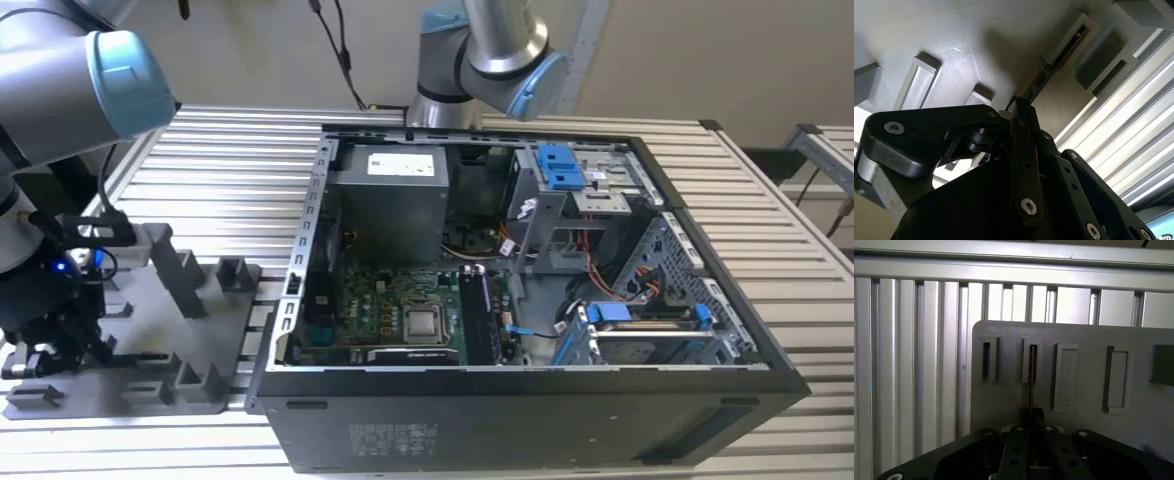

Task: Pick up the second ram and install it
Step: 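Pick up the second ram and move it above second insertion slot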

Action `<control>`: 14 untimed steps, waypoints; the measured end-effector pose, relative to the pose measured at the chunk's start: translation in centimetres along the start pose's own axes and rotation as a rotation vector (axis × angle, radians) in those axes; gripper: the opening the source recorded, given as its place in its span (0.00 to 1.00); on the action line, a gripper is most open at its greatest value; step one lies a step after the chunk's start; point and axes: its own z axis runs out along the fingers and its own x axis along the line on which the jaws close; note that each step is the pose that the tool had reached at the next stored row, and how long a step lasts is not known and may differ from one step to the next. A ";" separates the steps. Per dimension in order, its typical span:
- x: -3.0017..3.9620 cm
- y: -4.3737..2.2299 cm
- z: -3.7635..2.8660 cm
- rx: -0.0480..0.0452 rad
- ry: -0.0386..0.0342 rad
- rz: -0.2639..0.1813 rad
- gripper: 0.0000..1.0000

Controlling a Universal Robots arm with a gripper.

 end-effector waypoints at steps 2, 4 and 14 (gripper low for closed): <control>0.00 0.01 -0.19 -0.0004 0.0003 0.000 0.14; 0.01 0.01 -0.43 -0.0004 0.0003 0.000 0.14; 0.00 0.04 -1.68 -0.0004 0.0004 0.000 0.14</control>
